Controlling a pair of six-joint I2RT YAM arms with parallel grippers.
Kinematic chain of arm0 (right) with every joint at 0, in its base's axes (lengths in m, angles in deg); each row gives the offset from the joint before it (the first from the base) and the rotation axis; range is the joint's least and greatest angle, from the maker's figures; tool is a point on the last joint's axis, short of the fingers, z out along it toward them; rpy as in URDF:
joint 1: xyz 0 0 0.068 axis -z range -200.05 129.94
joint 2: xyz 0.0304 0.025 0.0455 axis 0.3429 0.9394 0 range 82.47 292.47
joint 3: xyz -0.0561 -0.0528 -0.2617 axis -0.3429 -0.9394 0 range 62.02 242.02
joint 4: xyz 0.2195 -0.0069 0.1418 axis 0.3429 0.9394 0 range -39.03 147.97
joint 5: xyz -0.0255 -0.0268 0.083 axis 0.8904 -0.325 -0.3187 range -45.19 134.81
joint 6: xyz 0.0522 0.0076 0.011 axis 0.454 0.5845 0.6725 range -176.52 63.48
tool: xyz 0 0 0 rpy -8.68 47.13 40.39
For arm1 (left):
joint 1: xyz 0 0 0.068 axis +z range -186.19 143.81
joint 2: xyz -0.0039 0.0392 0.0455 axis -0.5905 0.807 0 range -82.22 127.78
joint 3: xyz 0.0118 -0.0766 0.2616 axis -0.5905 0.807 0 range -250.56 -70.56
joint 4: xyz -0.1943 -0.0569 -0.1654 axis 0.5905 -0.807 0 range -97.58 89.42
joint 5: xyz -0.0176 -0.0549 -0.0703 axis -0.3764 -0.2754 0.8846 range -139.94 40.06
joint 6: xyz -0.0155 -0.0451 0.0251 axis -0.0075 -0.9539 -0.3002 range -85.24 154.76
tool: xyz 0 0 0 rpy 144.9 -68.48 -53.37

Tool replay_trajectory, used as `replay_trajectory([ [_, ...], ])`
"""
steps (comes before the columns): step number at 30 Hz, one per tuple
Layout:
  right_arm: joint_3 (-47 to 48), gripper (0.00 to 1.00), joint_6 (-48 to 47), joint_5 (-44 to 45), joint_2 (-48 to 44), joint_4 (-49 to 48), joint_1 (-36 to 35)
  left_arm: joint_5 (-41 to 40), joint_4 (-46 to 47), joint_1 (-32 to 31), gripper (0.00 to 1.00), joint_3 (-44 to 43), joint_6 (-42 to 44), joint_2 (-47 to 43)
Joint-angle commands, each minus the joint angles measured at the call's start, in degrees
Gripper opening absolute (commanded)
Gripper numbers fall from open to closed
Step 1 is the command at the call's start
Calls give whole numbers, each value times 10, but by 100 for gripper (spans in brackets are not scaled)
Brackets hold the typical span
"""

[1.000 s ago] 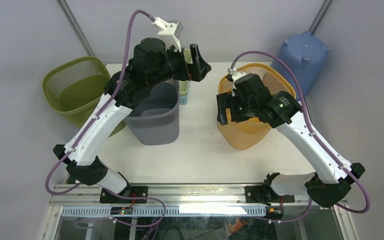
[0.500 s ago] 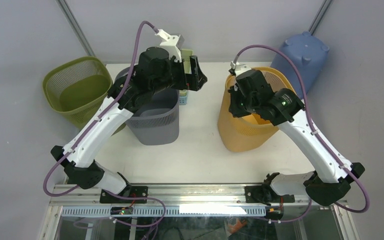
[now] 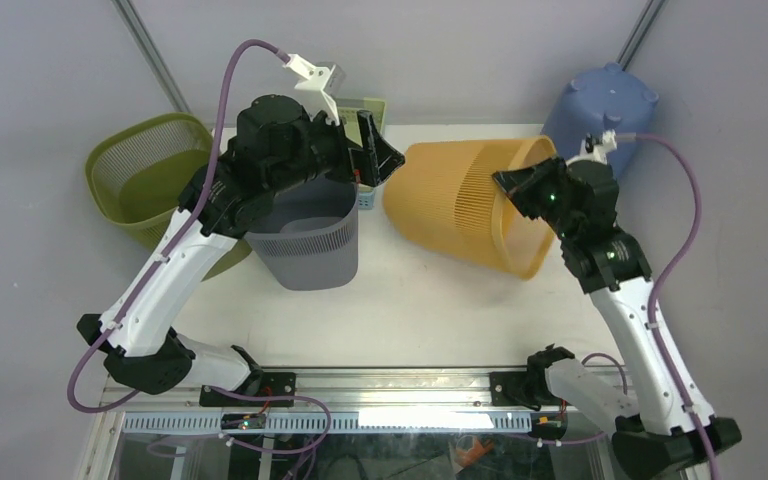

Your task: Turn the large container upside down

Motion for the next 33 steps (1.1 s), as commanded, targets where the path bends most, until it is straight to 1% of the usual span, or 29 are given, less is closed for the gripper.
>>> replay_trajectory([
  [1, -138, 0, 239, -111, -79, -201, 58, 50, 13, 5, 99, -10, 7, 0],
  [3, -196, 0, 280, -104, -122, -233, 69, 74, 13, 4, 99, -12, 7, 10],
  [4, -214, 0, 290, -91, -142, -234, 71, 83, 14, 4, 99, -13, 7, 14],
  [8, -240, 0, 284, -36, -209, -164, 71, 98, 13, 5, 99, -8, 14, 31],
  [9, -241, 0, 275, -30, -226, -142, 71, 98, 12, 5, 99, -7, 16, 31],
  [10, -237, 0, 264, -26, -234, -110, 71, 98, 11, 5, 99, -6, 18, 50],
  [11, -233, 2, 250, -23, -239, -78, 71, 97, 9, 4, 99, -6, 19, 61],
  [15, -222, 42, 189, -5, -263, 50, 71, 101, 4, 4, 99, 3, 21, 84],
  [17, -212, 57, 155, 23, -282, 108, 71, 114, 4, 4, 99, 8, 19, 93],
  [19, -191, 68, 130, 60, -296, 167, 70, 124, 10, 4, 99, 13, 18, 103],
  [21, -164, 73, 100, 95, -304, 218, 70, 129, 12, 3, 99, 12, 18, 114],
  [23, -140, 74, 67, 115, -301, 255, 71, 125, 12, 0, 99, 6, 22, 127],
  [28, -85, 72, -26, 93, -244, 293, 71, 106, 10, -1, 99, -20, 39, 165],
  [33, -36, 68, -76, 66, -185, 302, 71, 23, 9, -1, 99, -33, 63, 204],
])
